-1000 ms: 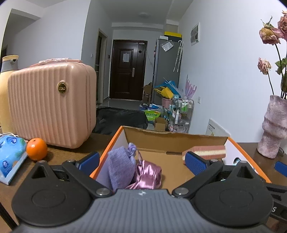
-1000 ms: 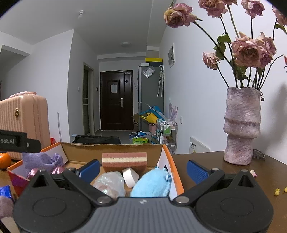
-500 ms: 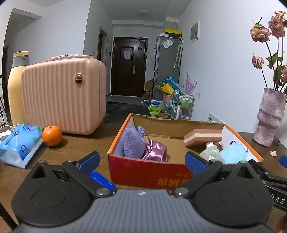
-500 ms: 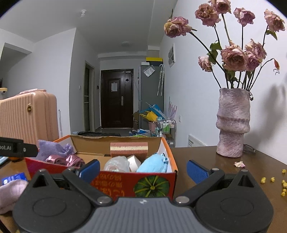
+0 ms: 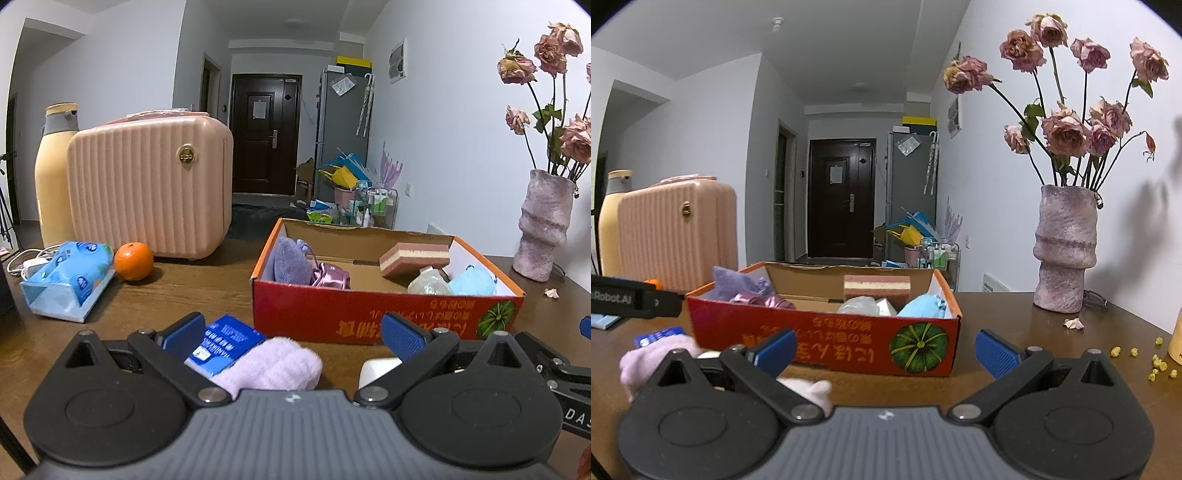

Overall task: Organize soft objects
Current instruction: 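Move both grippers back from the box toward the items on the table, then grasp the yellow-and-white plush with the right gripper, then grasp the lavender towel roll with the left gripper while the right gripper holds the plush, then carry the towel roll in the left gripper and the plush in the right gripper over the box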

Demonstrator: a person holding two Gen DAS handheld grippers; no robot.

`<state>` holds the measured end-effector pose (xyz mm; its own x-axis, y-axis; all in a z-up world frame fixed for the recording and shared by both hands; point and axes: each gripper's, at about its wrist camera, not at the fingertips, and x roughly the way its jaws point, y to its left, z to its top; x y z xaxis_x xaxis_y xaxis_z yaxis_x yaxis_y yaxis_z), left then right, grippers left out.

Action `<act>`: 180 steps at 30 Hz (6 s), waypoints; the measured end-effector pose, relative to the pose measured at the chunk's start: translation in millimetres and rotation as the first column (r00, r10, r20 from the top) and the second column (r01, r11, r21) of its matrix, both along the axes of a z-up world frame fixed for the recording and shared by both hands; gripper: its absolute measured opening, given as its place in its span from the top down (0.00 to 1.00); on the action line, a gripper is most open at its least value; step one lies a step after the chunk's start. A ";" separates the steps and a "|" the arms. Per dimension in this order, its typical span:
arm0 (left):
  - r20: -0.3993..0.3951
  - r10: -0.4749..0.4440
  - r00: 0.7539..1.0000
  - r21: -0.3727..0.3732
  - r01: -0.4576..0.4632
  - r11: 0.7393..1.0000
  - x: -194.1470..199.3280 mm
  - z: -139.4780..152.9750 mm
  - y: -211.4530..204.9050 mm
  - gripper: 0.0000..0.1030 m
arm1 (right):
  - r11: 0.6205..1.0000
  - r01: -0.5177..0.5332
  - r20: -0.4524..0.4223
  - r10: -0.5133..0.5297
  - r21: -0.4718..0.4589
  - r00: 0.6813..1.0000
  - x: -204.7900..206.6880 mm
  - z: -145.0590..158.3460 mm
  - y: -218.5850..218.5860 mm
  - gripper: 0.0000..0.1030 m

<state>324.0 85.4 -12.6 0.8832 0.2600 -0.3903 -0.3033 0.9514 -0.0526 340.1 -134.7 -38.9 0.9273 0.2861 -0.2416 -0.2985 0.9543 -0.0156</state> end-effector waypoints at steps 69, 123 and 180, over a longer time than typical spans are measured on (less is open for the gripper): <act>-0.094 -0.041 0.995 -0.022 0.039 0.999 -87.6 -13.7 61.1 0.00 | 0.997 -0.042 -0.424 0.067 0.068 0.903 8.0 -32.6 62.2 0.05; -0.232 -0.176 0.957 -0.015 0.178 0.984 12.3 -47.8 58.4 0.00 | 0.995 0.056 -0.191 -0.038 0.087 0.981 13.7 -10.5 -7.1 0.30; 0.027 -0.122 0.992 0.007 0.121 0.993 -40.1 -1.3 8.4 0.67 | 0.999 0.021 0.001 -0.021 0.041 1.000 -17.2 4.5 11.1 0.30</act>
<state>284.0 93.9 -13.8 0.9188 0.1522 -0.3642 -0.1840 0.9814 -0.0540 322.9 -123.6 -34.3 0.9336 0.2762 -0.2282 -0.2784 0.9602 0.0235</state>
